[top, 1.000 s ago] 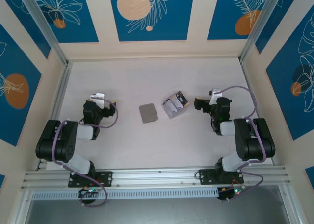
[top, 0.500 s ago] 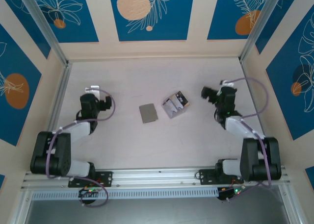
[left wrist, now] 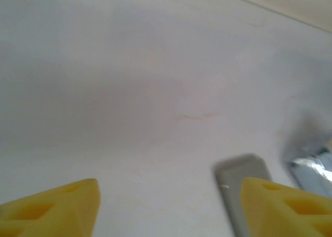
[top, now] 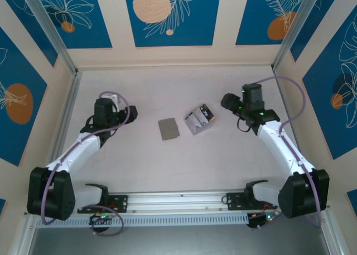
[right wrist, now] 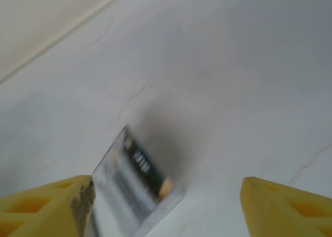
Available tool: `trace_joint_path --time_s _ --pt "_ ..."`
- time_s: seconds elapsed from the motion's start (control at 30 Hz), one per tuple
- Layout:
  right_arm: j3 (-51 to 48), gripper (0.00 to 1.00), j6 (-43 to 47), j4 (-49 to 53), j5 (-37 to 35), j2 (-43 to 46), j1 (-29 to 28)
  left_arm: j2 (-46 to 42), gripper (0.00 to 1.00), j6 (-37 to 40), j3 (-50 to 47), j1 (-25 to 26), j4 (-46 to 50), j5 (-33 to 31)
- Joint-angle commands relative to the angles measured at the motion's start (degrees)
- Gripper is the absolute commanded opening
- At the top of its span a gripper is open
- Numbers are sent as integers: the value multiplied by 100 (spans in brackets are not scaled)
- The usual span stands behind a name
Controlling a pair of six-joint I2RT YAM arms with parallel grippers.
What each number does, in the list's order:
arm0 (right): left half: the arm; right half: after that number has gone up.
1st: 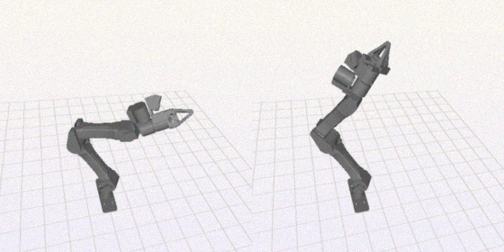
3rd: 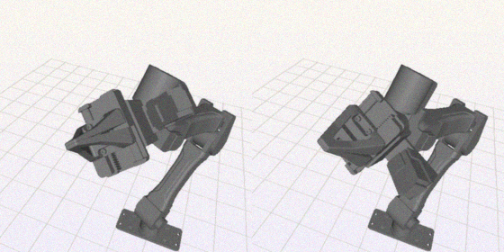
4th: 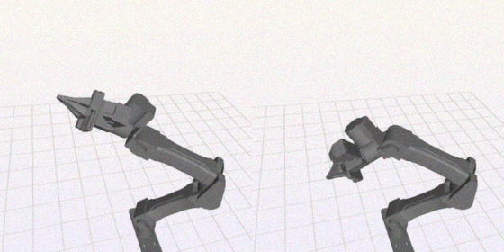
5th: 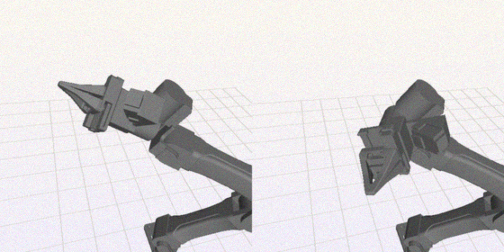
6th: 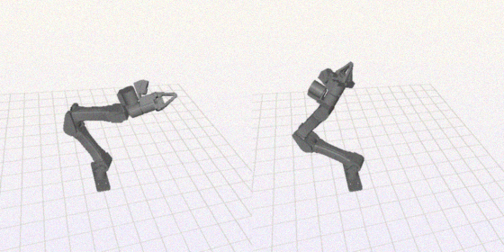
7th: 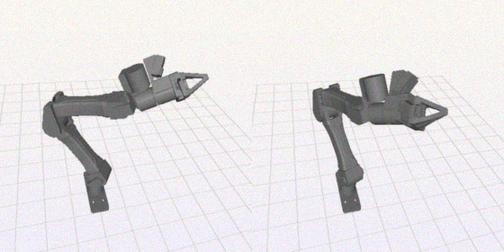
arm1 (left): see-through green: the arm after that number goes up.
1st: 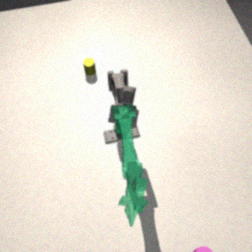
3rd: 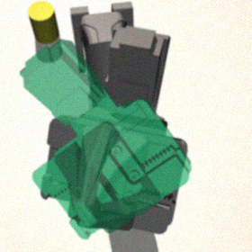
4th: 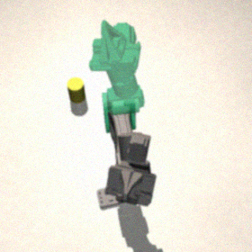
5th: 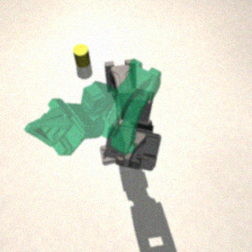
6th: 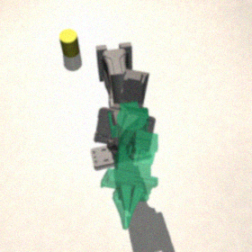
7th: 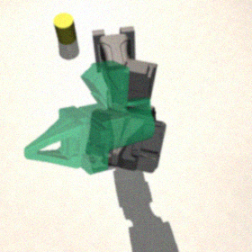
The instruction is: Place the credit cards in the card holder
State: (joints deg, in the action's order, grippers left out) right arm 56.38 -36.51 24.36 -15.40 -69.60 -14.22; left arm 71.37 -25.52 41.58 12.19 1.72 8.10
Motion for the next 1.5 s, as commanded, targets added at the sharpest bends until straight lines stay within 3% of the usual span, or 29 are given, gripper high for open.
trace_joint_path --time_s 0.0,0.13,0.27,0.53,1.1,1.3,1.47 --pt "314 64 291 453 -151 -424 -931 508 44 -693 264 279 50 1101" --pt "841 53 430 417 96 -1584 -1873 1354 11 -1194 455 576 -482 1658" --pt "1528 41 547 487 305 -2756 -2406 1996 0 -1346 758 889 -752 1915" --pt "2390 43 646 601 137 -4083 -2893 2807 0 -1548 1163 1134 -943 1947" --pt "2953 53 904 675 -556 -4928 -3078 3760 0 -1656 726 1164 -1329 1621" --pt "3107 49 950 756 -987 -5149 -3095 3778 0 -1606 593 1215 -1341 1556" --pt "3214 39 1040 831 -1525 -5272 -3156 3840 0 -1546 576 1260 -1307 1485"
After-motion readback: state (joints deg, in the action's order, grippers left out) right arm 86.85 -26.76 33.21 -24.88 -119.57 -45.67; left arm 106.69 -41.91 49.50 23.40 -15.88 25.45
